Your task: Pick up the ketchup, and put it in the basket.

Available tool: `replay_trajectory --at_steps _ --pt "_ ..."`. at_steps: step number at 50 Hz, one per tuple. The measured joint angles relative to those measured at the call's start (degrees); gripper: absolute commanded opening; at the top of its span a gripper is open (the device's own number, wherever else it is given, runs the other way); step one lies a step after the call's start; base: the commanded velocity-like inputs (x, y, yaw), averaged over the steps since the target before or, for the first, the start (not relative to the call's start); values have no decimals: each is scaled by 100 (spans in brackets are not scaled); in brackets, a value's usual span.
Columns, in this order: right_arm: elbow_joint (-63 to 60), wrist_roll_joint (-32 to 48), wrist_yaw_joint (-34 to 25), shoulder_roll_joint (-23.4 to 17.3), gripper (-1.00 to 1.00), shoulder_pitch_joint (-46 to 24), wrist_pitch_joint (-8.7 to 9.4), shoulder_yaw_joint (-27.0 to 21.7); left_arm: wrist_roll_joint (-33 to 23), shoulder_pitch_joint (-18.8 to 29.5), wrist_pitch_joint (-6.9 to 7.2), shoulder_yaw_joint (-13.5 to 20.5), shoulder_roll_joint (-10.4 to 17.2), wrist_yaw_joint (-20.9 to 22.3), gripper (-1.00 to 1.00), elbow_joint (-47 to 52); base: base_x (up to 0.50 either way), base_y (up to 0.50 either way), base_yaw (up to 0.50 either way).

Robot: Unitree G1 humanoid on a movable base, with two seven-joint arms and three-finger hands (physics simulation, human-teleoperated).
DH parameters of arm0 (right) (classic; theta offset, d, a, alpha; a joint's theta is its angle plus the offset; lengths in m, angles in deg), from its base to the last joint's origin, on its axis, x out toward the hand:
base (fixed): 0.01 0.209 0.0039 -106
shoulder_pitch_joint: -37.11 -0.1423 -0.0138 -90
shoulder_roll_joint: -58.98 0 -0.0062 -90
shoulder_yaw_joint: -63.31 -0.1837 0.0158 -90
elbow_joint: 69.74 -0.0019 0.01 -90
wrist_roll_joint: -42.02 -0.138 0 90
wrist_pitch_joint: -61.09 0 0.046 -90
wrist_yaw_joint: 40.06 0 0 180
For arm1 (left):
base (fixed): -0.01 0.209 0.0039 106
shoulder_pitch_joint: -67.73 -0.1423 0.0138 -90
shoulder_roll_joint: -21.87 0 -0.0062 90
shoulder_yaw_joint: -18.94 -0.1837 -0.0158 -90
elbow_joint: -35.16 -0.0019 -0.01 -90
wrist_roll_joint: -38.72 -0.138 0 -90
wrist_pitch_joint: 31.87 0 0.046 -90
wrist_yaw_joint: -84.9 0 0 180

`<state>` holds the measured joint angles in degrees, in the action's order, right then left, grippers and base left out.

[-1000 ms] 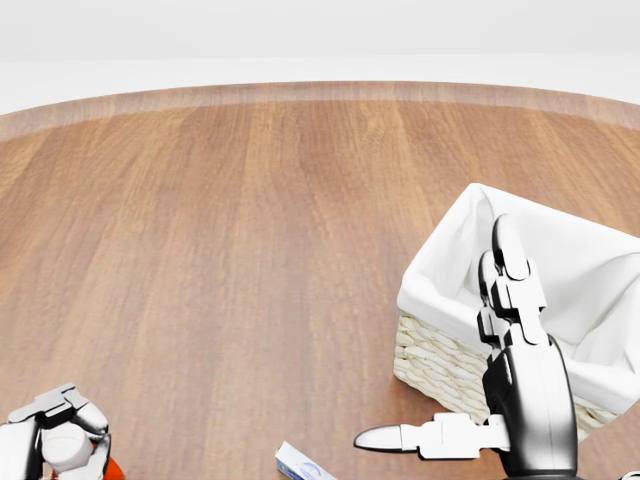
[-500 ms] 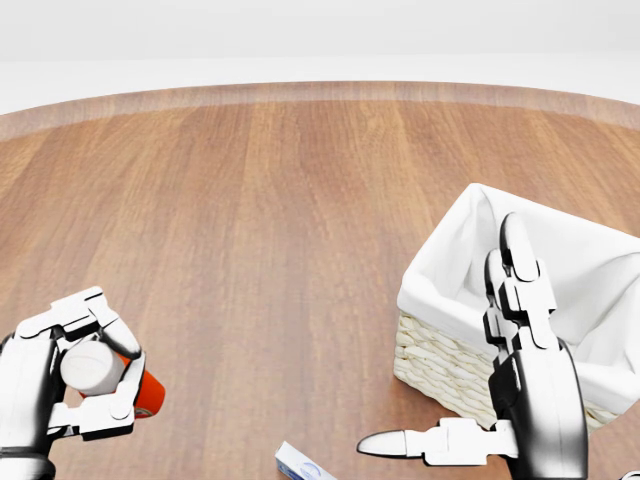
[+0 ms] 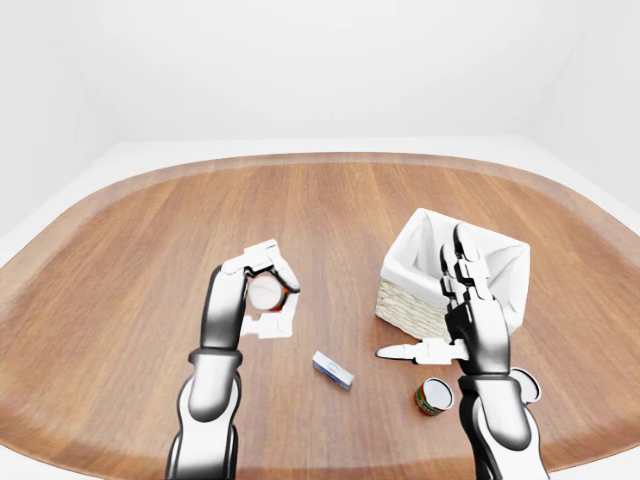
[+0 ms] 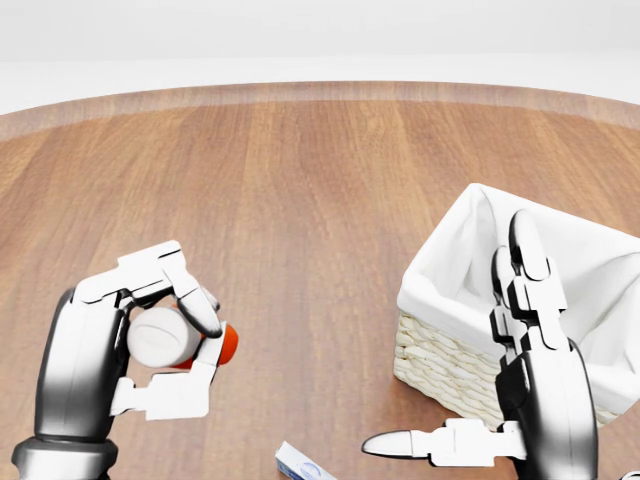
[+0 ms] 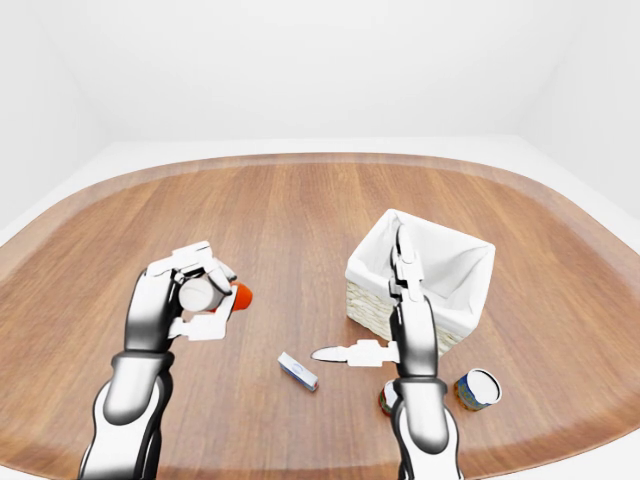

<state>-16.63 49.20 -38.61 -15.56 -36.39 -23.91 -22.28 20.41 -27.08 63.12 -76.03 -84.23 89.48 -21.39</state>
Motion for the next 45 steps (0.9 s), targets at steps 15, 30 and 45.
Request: replay_trajectory --at_steps 15,30,45 --pt "-92 -12 -15 6 100 33 0 -20 -254 -99 0 -1243 -27 -323 -94 563 0 0 0" --pt "-105 -13 -16 6 100 38 0 -12 -493 -141 0 -2335 -10 -675 -94 862 0 0 0" --pt "-154 -23 -12 -3 100 69 0 18 -935 103 0 -3312 -186 -821 -94 1262 0 0 0"
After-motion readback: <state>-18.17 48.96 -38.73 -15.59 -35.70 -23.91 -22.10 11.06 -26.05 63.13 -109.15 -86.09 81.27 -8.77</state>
